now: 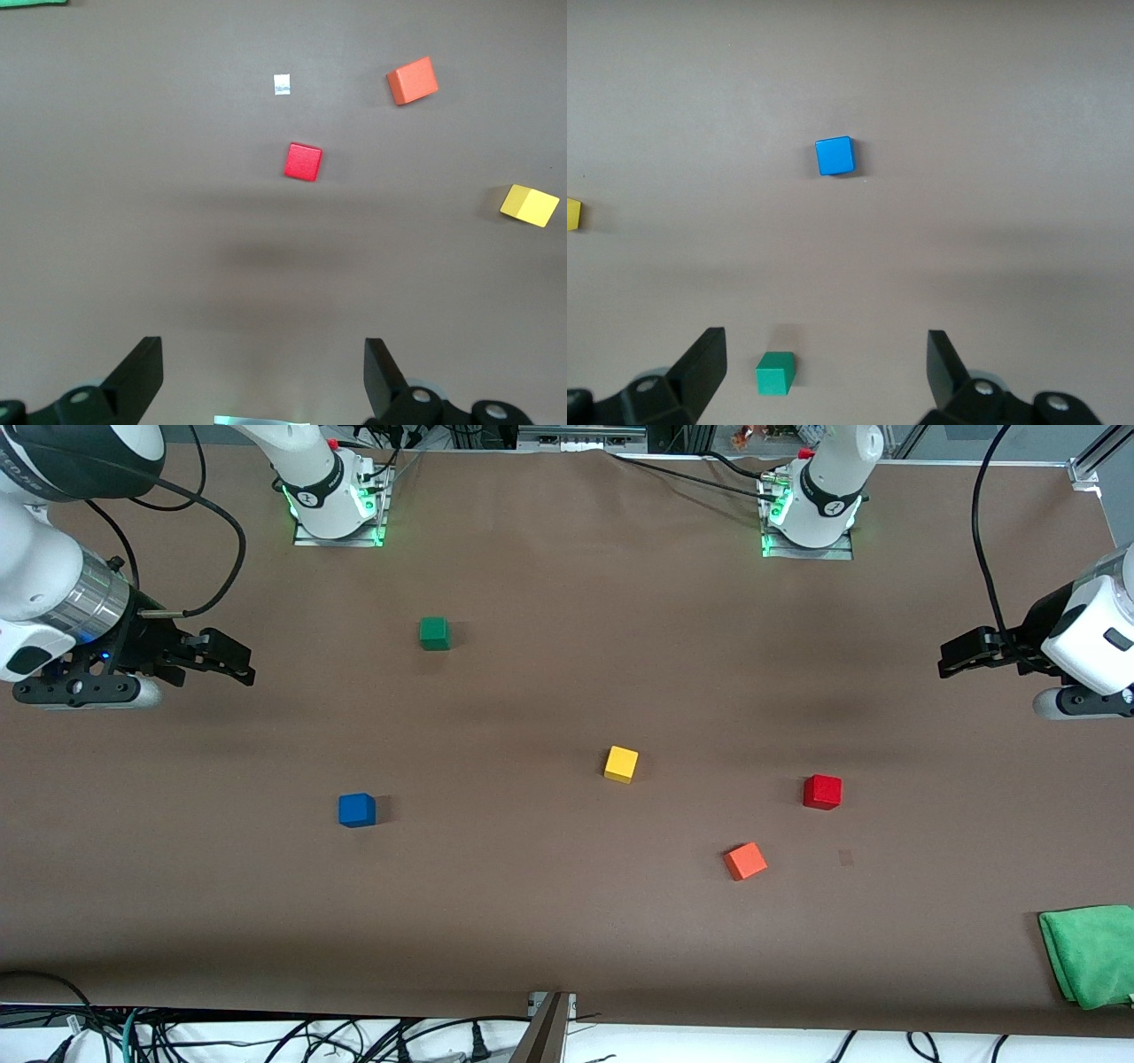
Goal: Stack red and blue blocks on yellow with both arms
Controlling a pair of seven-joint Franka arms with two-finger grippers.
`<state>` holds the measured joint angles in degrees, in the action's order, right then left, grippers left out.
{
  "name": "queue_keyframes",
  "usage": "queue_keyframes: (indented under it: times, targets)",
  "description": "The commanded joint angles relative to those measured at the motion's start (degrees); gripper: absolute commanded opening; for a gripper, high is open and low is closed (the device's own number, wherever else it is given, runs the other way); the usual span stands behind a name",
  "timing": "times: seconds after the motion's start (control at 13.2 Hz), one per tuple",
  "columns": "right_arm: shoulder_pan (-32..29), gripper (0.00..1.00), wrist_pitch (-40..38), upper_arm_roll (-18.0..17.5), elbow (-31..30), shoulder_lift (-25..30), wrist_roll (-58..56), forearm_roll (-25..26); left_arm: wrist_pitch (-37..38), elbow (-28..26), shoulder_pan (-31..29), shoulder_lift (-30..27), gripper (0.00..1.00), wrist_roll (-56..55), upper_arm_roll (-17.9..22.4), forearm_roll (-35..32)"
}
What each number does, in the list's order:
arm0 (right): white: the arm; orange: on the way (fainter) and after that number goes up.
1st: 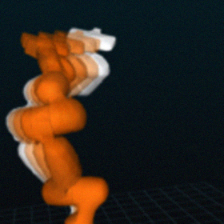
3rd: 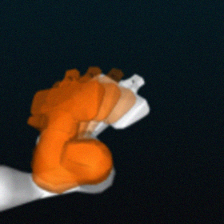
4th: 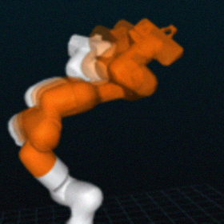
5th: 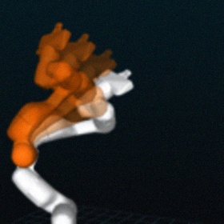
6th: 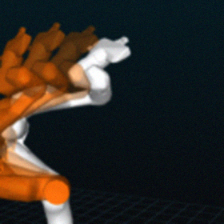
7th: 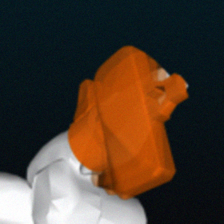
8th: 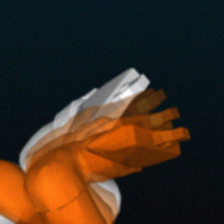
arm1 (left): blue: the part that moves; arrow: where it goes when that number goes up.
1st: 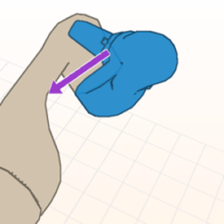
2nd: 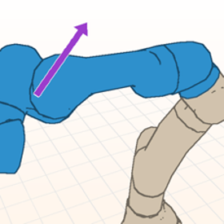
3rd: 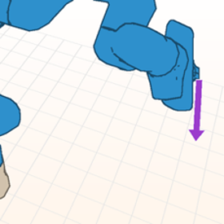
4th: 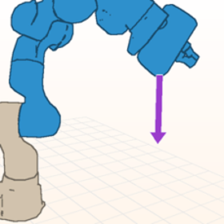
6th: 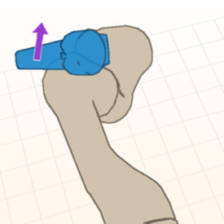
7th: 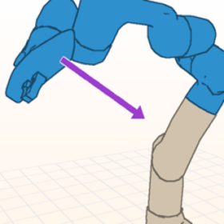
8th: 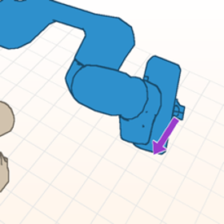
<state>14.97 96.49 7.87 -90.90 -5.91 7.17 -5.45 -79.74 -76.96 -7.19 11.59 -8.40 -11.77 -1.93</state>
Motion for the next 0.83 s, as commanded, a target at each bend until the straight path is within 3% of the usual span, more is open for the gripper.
queue_keyframes:
  times: [0.0,0.3,0.45,0.76]
  targets:
    - [-0.12,1.0,0.01,0.22,-0.24,0.55,-1.02,0.79,-0.33,-0.47,0.07,-0.43,1.0,0.58,0.35,1.05]
    - [-0.12,1.0,-0.08,0.13,-0.15,0.46,-2.34,3.34,-1.38,-0.55,0.6,1.32,1.0,1.01,0.26,0.79]
    - [0.14,1.0,0.18,0.13,-0.41,-0.15,-2.34,3.51,-5.83,-1.16,0.86,6.23,1.0,1.01,0.08,0.96]
    - [0.14,1.0,3.43,-0.13,-0.07,-10.66,-2.6,2.81,-18.65,-8.61,0.6,13.71,1.0,1.19,0.08,0.53]
